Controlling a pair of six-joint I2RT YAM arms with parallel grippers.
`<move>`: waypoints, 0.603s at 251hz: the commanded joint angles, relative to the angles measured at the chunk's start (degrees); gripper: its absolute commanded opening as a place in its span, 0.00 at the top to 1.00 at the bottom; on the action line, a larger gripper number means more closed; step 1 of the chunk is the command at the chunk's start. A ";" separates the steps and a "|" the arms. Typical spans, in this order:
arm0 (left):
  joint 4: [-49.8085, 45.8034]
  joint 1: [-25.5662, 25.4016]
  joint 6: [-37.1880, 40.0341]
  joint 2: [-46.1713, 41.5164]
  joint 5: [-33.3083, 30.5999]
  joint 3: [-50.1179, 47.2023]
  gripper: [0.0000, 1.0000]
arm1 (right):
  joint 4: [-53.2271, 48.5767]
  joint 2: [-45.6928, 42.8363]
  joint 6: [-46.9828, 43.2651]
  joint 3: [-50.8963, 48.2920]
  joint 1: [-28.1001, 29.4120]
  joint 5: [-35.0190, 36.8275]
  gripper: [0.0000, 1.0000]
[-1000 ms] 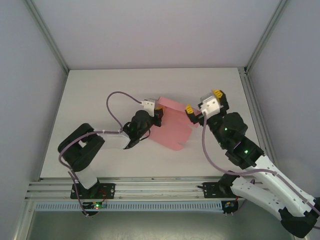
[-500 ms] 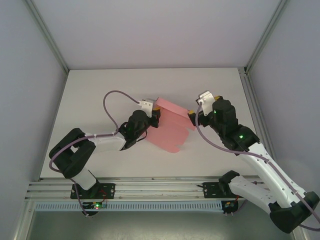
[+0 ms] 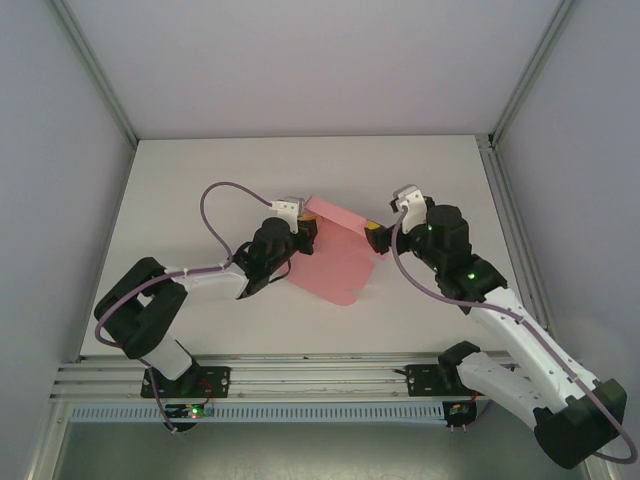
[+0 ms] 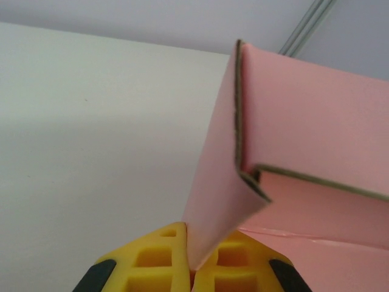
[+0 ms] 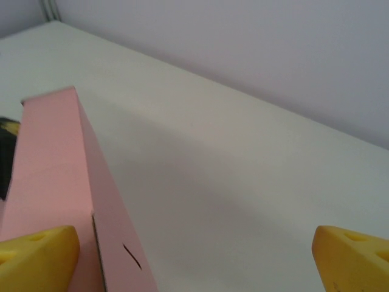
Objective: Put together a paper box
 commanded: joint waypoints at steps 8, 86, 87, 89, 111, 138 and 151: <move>5.62 -0.94 -7.54 -3.22 8.66 3.61 1.00 | 6.70 2.61 -0.05 -2.54 -0.02 -6.21 0.02; -10.82 -1.01 -4.21 -4.07 2.70 7.85 1.00 | 7.62 0.80 -3.48 0.21 0.13 7.53 0.02; -11.29 -1.00 -4.10 -4.04 2.48 7.94 1.00 | 7.65 0.66 -3.35 0.41 0.08 7.91 0.02; -12.24 -1.01 -3.83 -3.91 1.99 8.18 1.00 | 7.69 0.47 -3.15 0.78 0.03 8.52 0.02; -20.54 -0.97 -3.12 -2.77 -2.59 9.80 1.00 | 5.24 -1.18 -5.37 6.30 -0.15 8.34 0.02; -29.14 -1.04 -3.98 -0.98 -5.00 12.63 1.00 | -4.16 -0.59 -8.55 15.53 -0.10 4.22 0.02; -32.13 -1.05 -4.66 -0.11 -5.45 13.97 1.00 | -8.49 0.25 -10.59 18.75 -0.08 0.25 0.02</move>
